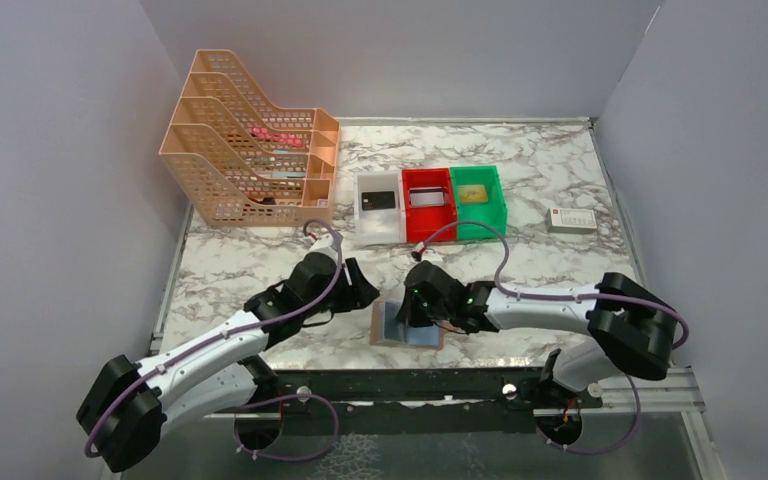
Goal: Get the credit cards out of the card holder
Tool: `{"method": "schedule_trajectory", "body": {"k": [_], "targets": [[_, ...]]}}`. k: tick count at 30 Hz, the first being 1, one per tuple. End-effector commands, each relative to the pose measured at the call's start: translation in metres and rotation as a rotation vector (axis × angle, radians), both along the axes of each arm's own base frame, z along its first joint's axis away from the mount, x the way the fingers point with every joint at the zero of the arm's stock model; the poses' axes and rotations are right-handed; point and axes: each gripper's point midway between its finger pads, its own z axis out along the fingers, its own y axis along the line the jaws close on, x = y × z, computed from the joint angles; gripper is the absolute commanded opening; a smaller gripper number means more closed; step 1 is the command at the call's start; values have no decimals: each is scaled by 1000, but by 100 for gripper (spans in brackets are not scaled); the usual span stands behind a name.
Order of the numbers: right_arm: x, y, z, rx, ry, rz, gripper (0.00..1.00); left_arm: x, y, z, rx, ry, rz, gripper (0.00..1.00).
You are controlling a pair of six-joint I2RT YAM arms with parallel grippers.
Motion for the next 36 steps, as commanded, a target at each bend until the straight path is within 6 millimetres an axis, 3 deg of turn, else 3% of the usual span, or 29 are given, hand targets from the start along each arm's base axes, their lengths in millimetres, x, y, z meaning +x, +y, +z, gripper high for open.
{"method": "schedule_trajectory", "body": {"k": [1, 13, 21, 26, 30, 36], "targets": [[-2, 22, 33, 225, -6, 43, 4, -11, -32, 15, -122, -25, -170, 59], [-2, 7, 22, 282, 34, -12, 4, -35, -68, 3, -248, 87, -372, 60], [-2, 0, 20, 280, 37, -28, 5, -38, -78, -15, -256, 179, -363, 60], [-2, -6, 21, 285, 28, -45, 16, -34, -90, -8, -298, 163, -370, 60], [1, -24, 18, 225, 24, -120, 34, -28, -102, -10, -311, 168, -367, 60], [5, -73, 12, 55, -7, -260, 36, -23, -123, -3, -324, 148, -411, 60]]}}
